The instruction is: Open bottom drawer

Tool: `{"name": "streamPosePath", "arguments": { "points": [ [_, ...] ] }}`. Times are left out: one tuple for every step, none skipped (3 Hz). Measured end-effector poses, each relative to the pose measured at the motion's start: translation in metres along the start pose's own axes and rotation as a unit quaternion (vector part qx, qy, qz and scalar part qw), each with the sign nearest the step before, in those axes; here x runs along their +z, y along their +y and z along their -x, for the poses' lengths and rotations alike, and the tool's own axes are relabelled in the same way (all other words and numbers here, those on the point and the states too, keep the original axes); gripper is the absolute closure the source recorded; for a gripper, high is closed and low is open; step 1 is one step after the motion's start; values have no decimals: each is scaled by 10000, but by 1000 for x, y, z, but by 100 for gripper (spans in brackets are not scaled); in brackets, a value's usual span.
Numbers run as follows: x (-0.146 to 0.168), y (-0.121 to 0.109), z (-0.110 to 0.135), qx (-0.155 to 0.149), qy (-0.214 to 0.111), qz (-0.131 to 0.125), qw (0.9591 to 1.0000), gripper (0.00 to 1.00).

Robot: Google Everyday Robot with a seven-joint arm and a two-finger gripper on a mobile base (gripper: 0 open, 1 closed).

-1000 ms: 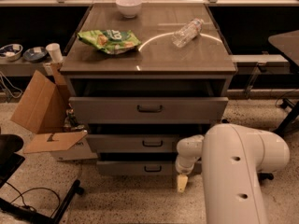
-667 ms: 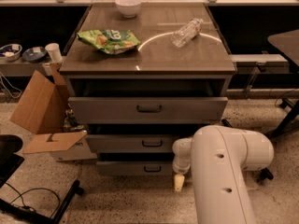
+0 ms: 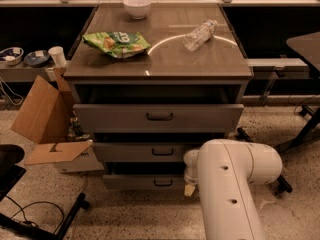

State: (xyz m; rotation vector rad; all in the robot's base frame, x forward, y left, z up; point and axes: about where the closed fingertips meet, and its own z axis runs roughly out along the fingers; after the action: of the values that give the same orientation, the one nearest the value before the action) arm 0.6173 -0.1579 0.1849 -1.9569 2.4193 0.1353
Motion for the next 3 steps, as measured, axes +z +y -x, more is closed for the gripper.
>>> {"name": "streamPosePath", "arguments": {
  "points": [
    [1,0,-4,89,-11,-2,10000,63],
    [-1,0,-4,89,-11,-2,10000,87],
    [3,25,-30,336,90,141,9993,100]
  ]
}}
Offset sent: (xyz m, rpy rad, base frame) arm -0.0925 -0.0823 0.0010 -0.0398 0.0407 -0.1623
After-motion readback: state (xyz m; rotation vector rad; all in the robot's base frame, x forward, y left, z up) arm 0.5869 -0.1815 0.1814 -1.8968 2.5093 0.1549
